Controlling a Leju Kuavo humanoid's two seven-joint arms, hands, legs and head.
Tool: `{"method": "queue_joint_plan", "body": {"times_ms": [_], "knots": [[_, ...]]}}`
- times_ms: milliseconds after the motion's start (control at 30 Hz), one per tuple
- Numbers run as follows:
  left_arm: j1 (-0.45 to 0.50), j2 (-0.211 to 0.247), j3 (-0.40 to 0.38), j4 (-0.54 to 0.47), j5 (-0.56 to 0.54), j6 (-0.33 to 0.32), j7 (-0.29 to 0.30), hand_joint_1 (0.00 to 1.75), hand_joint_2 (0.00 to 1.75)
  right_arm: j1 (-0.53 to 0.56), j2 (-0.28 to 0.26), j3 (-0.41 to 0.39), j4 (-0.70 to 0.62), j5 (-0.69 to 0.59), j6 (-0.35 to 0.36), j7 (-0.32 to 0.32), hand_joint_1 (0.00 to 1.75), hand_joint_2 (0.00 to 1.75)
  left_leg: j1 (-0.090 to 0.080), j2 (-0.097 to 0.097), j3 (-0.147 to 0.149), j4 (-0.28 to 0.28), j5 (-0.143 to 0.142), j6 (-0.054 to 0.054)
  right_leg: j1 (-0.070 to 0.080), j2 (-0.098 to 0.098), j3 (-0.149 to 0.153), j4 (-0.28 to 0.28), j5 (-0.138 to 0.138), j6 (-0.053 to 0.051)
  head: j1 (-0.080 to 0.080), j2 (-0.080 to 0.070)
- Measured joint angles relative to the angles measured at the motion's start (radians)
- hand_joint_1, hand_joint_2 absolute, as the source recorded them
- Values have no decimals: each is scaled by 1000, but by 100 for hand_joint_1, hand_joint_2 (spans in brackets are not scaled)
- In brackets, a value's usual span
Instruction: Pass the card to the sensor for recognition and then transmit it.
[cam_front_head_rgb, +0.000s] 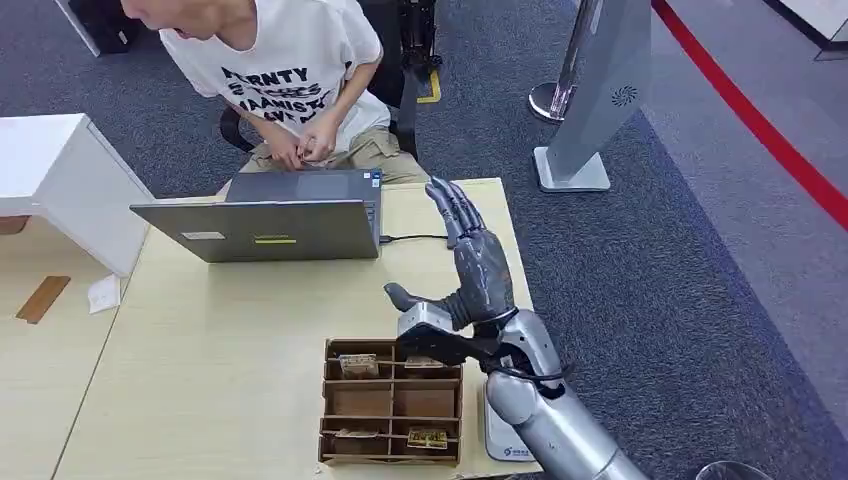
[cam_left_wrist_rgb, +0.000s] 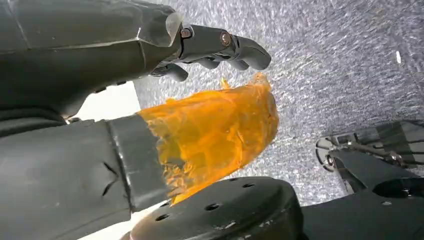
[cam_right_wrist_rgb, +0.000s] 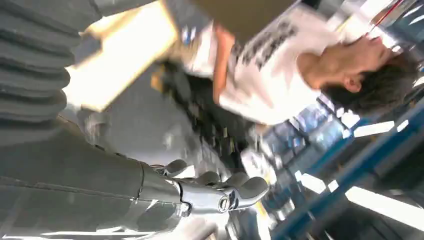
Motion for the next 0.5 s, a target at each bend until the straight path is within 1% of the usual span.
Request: {"method": "queue_joint_plan", "body": {"times_ms": [133, 233, 333, 500], "knots": [[10, 1, 1, 0, 12, 6, -6, 0, 0, 30, 6, -26, -51, -117, 83, -10, 0, 0, 0, 0, 0, 0, 0, 0, 0, 0, 0, 0, 0, 0, 0, 0], [16, 2, 6, 0, 23, 9, -10, 0, 0, 61, 7, -42, -88, -239, 163, -22, 0, 0, 0, 0, 0, 0, 0, 0, 0, 0, 0, 0, 0, 0, 0, 0], [25, 3, 10, 0, 32, 12, -18, 0, 0, 96, 7, -54, -126, -341, 224, -33, 0, 0, 0, 0, 0, 0, 0, 0, 0, 0, 0, 0, 0, 0, 0, 0], [36, 7, 25, 0, 50, 17, -27, 0, 0, 152, 4, -71, -193, -530, 334, -32, 0, 0, 0, 0, 0, 0, 0, 0, 0, 0, 0, 0, 0, 0, 0, 0]]}}
